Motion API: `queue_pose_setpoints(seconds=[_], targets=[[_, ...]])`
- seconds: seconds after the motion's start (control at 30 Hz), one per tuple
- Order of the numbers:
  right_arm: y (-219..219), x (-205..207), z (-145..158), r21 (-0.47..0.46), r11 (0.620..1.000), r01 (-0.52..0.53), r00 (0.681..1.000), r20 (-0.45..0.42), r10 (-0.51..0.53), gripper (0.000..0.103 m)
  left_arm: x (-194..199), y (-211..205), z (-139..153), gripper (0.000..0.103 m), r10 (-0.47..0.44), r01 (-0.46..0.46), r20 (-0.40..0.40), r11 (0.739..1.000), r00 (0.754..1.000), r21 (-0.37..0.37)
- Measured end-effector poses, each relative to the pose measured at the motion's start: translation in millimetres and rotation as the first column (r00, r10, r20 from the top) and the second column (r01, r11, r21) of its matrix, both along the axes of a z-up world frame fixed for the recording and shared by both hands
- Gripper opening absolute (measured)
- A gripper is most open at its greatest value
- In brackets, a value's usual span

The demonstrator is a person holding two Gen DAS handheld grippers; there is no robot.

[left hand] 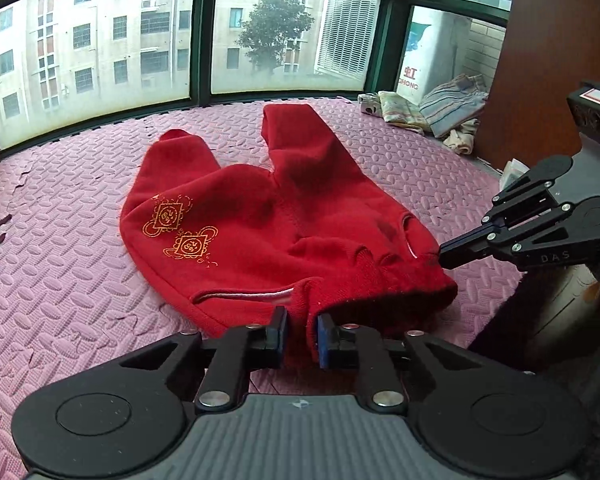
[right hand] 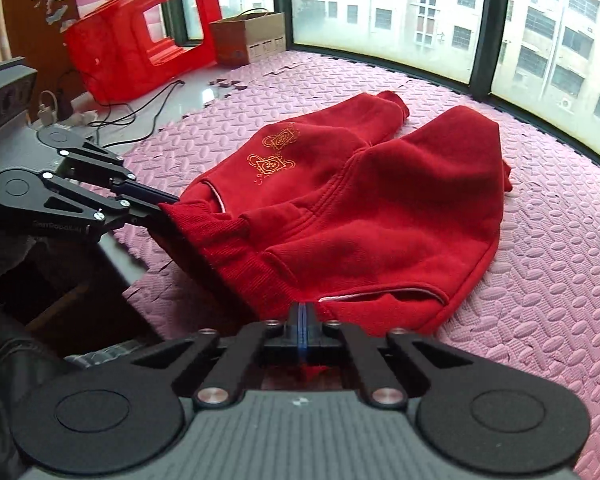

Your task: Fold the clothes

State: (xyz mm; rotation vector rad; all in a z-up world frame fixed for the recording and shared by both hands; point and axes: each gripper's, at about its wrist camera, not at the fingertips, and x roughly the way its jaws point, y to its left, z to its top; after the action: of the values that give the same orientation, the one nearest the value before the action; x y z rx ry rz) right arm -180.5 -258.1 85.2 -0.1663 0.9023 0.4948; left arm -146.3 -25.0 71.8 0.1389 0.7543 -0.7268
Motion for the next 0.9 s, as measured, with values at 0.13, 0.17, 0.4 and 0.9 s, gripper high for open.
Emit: queue_pose_setpoints(seconds=[0.13,0.17,0.4,0.9], targets=[[-9.7,2.2,5.9,0.026,1.000,0.010,1.000,-0.018,-0.009,0.007,-10.9,3.4,2.5,0.020,-0.056,0.056,-0.016,0.998,0.998,0.002],[-14.0,6.0,6.9,0.046,0.999,0.027,0.999,-0.021,-0.026,0.008,-12.0,5.3,4.3,0.022,-0.065,0.065,-0.015,0.998,0.998,-0.001],[-49.0,48.8,13.8,0.092,0.984,0.153,0.986,0.048,-0.158,0.031,-8.8,22.3,32.5,0.034,-0.067,0.070,0.056,0.996,0.996,-0.052],[-132.6,209.1,-22.2,0.194,0.850,0.489,0.863,0.035,-0.504,0.032,53.9,-40.5,1.8,0.065,0.089,-0.090,-0.028,0.994,0.996,-0.058]])
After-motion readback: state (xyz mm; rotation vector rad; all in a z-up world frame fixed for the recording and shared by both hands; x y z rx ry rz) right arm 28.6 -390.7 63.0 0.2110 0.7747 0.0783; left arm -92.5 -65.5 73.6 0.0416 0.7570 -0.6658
